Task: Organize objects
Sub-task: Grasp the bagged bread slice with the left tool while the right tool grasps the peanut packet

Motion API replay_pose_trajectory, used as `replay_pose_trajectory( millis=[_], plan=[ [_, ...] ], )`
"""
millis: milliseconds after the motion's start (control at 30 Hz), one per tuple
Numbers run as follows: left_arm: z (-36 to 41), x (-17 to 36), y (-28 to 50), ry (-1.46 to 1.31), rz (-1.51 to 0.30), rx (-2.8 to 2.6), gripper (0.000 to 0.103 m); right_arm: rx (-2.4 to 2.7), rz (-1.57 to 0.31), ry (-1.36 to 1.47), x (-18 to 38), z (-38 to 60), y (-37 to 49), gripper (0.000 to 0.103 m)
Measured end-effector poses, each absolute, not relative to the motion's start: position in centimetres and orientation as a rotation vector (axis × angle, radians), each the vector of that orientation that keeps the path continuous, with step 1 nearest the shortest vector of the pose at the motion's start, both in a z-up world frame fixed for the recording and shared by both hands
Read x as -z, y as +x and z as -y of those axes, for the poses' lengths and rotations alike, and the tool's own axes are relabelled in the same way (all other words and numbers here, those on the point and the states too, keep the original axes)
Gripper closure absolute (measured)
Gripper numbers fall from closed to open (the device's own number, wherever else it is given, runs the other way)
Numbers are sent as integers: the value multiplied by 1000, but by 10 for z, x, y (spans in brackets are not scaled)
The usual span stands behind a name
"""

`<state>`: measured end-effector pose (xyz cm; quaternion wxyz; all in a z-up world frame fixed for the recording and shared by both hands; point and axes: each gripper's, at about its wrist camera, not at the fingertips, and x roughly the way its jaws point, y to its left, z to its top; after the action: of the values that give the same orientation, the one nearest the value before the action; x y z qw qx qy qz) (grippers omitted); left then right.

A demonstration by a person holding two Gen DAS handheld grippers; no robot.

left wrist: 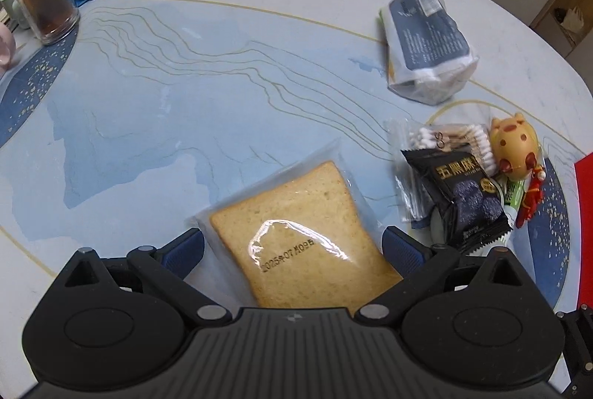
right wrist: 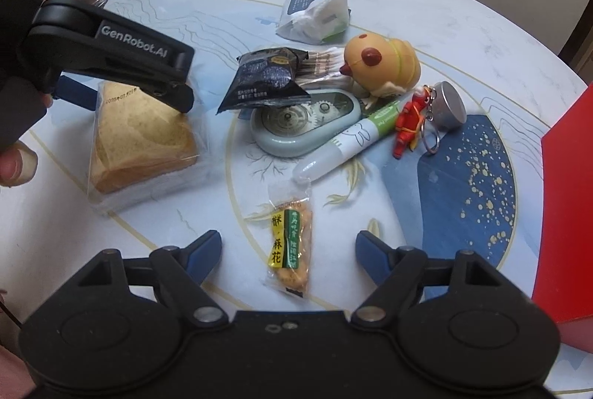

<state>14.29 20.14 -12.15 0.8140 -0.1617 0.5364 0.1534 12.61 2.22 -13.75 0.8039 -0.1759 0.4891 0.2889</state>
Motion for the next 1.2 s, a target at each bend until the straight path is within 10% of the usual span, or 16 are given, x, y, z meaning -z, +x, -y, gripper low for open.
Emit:
replay_pose_trajectory(
  millis=[167, 533, 1200],
  plan=[
    [-191, 127, 141, -311, -1152, -297, 0, -625, -1031, -364, 138, -20, 125, 28],
    [-182, 122, 123, -275, -1109, -235, 15, -611, -999, -336, 131, -7, 126, 81],
    [-125, 64, 86, -177, -910, -237, 22, -627, -897, -151, 65, 87, 132, 82]
  ],
)
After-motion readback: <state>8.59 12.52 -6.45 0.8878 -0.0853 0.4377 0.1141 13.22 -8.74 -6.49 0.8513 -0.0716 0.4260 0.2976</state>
